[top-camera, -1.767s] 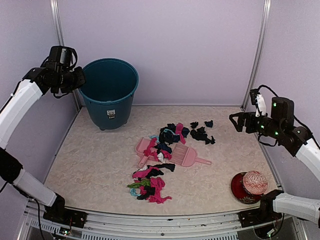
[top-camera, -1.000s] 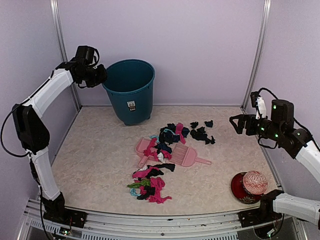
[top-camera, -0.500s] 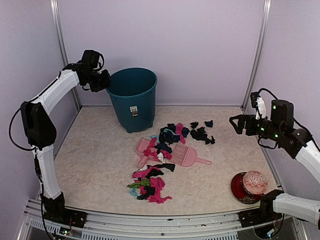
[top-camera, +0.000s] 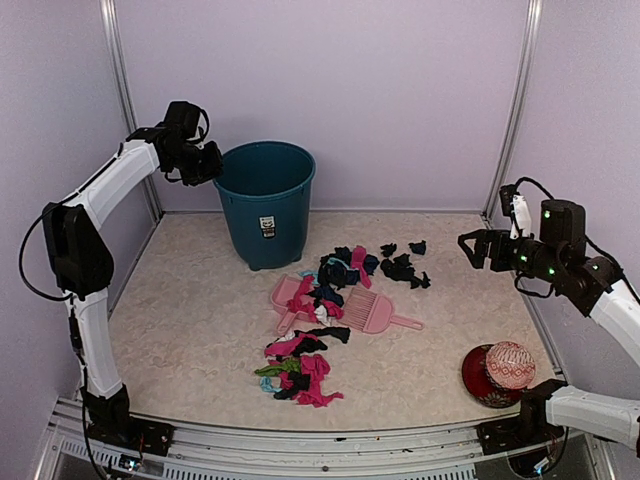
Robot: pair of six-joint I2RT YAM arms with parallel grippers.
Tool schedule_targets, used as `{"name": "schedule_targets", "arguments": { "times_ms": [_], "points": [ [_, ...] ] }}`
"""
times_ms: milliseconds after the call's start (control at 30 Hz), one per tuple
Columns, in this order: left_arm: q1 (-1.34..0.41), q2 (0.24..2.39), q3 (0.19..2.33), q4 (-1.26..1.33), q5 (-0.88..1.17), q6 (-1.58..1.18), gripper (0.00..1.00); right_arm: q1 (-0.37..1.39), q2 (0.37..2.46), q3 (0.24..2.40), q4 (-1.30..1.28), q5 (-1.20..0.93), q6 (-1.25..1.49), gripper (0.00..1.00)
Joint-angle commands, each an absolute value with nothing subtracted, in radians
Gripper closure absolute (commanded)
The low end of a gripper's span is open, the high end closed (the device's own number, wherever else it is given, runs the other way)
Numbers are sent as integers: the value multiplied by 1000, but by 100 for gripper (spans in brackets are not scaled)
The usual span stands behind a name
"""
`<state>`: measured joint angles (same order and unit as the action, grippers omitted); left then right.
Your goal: Sweep away the paper scraps from the table
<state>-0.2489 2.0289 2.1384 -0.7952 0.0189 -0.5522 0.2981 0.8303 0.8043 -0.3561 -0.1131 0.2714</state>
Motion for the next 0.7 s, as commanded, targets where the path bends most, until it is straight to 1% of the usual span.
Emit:
{"name": "schedule_targets", "arguments": {
  "times_ms": [0,133,233,400,500,567,633,667],
  "points": [
    [-244,2034,2188,-730,47,-561,83,307,830,815,-380,-106,277,0],
    [-244,2031,2187,-723,56,-559,71,307,826,815,-388,-102,276,0],
    [-245,2020,2187,-715,66,-556,54,308,822,815,-391,-100,277,0],
    [-211,1978,2165,-698,64,-541,31,308,817,818,-400,-107,275,0],
    [-211,1924,2119,-684,41,-532,18,307,813,817,-392,-145,262,0],
    [-210,1879,2069,-660,30,-525,7,307,802,809,-378,-175,256,0],
    [-210,1833,2024,-646,17,-520,2,307,794,800,-365,-189,255,0],
    [-209,1809,1999,-641,15,-516,1,307,795,799,-363,-194,254,0]
  ]
}}
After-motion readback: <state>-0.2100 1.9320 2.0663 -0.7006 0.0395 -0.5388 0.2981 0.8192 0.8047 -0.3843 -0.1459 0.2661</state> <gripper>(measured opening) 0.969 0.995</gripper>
